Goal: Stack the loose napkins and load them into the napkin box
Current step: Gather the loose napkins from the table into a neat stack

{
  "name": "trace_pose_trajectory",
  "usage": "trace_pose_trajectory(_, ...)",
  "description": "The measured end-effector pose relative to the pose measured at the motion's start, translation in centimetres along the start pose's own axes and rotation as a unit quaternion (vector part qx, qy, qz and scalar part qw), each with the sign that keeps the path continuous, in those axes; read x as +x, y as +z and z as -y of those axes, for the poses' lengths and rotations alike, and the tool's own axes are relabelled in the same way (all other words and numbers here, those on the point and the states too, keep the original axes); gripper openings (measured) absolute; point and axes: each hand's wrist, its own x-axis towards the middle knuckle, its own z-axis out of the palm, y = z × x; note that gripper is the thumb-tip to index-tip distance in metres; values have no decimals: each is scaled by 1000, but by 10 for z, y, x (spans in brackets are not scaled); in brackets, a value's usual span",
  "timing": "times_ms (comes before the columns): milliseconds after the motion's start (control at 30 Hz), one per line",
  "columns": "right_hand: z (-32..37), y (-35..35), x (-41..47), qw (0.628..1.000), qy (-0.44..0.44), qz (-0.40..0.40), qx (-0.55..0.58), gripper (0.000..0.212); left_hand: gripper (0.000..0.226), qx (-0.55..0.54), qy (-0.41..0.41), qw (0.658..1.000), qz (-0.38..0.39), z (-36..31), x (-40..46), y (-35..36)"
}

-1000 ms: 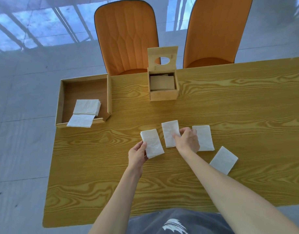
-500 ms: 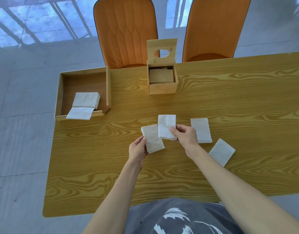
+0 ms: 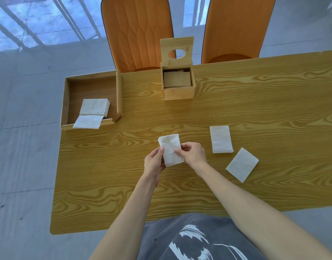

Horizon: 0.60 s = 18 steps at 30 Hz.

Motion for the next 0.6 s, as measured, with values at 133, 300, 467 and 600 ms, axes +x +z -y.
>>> trace_pose_trajectory(133,2,-6,-3,996,-27,-16,-80,39,37,29,14,999,3,1,2,5)
trace_pose_trajectory(300,0,-34,-5,992,-25,-72,-104,30,41,36,9,999,6,7,7,14)
trace_pose_trajectory(467,-9,-74,1,979,16,-171,-106,22,39,49,3,999,9,11,10,26)
trace_pose_trajectory(600,-16,-100,9,967,43,-217,-128,24,37,58,0,998,12,13,11,36)
